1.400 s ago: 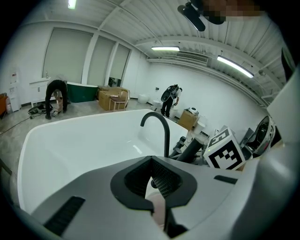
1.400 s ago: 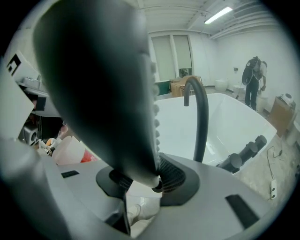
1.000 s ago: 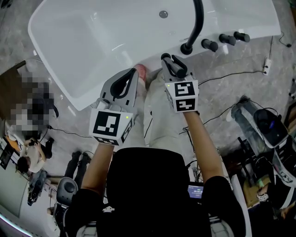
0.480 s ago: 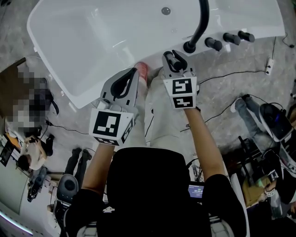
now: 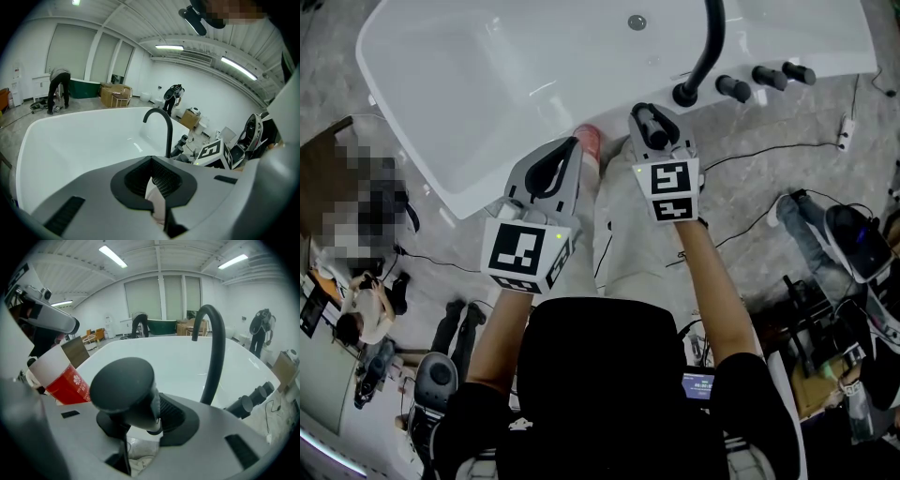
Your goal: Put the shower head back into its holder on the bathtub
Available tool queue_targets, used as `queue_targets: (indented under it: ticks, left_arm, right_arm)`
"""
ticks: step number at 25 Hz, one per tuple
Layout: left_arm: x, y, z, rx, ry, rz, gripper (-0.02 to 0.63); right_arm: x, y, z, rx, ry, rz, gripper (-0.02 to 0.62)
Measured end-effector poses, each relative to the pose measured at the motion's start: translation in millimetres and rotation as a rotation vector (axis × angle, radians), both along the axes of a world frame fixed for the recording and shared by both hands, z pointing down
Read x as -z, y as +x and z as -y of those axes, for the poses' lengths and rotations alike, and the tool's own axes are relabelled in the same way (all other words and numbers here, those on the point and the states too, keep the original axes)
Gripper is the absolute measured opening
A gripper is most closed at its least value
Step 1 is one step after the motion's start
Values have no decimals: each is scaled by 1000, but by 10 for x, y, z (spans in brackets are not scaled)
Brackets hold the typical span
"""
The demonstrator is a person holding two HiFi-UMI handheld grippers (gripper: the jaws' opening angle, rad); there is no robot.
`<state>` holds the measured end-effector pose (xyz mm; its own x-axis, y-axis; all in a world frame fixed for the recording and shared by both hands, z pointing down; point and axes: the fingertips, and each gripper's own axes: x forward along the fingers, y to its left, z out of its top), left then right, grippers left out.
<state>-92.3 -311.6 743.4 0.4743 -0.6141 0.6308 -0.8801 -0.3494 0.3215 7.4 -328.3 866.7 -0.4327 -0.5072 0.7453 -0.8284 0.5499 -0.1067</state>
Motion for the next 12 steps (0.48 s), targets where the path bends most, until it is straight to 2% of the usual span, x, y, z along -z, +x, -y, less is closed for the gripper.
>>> queue_targets:
  ticks: [12]
  left_arm:
    - [308,33,26,-23,42,-11,14]
  right_arm:
    - [388,-43,-88,17,3,57,155]
